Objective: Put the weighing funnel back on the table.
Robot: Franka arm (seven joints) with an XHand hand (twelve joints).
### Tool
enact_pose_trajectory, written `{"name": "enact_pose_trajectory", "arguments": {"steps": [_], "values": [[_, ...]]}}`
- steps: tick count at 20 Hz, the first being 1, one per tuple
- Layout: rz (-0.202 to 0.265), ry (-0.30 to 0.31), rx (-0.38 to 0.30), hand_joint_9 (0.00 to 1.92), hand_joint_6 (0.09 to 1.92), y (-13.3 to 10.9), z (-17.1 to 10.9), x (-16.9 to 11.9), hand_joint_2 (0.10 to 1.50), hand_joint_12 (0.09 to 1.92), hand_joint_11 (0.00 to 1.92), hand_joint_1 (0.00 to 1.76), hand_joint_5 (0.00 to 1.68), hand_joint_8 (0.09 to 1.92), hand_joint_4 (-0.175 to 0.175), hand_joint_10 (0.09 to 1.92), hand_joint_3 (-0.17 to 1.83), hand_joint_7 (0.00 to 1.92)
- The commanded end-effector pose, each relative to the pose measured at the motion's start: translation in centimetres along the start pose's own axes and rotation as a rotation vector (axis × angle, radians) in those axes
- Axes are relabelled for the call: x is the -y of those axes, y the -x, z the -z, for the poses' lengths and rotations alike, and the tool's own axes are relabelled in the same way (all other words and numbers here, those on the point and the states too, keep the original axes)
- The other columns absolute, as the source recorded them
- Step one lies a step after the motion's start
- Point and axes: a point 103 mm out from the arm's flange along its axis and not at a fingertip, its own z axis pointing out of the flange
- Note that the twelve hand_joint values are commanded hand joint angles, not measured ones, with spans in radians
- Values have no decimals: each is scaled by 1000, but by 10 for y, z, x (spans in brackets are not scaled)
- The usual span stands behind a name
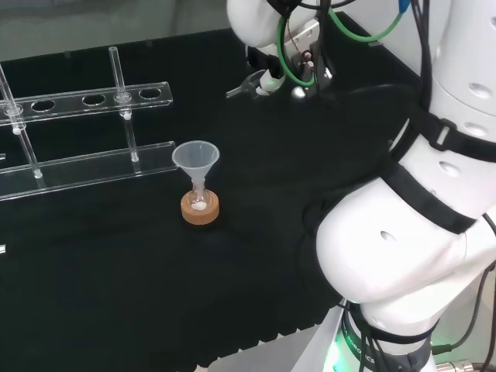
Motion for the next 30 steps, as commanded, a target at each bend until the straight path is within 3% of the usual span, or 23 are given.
{"name": "enact_pose_trajectory", "arguments": {"steps": [1, 11, 21, 30], "values": [[-45, -12, 7, 1115, 410, 24, -25, -2, 789, 1590, 8, 1109, 1351, 87, 175, 158, 351, 1635], [-42, -71, 10, 1114, 415, 22, -69, 9, 789, 1589, 10, 1108, 1348, 87, 175, 157, 352, 1634], [30, -126, 3, 1115, 421, 22, -122, 16, 789, 1588, 11, 1108, 1345, 87, 175, 155, 354, 1634], [56, -176, 13, 1115, 427, 21, -163, 24, 790, 1587, 12, 1107, 1342, 87, 175, 154, 355, 1634]]}}
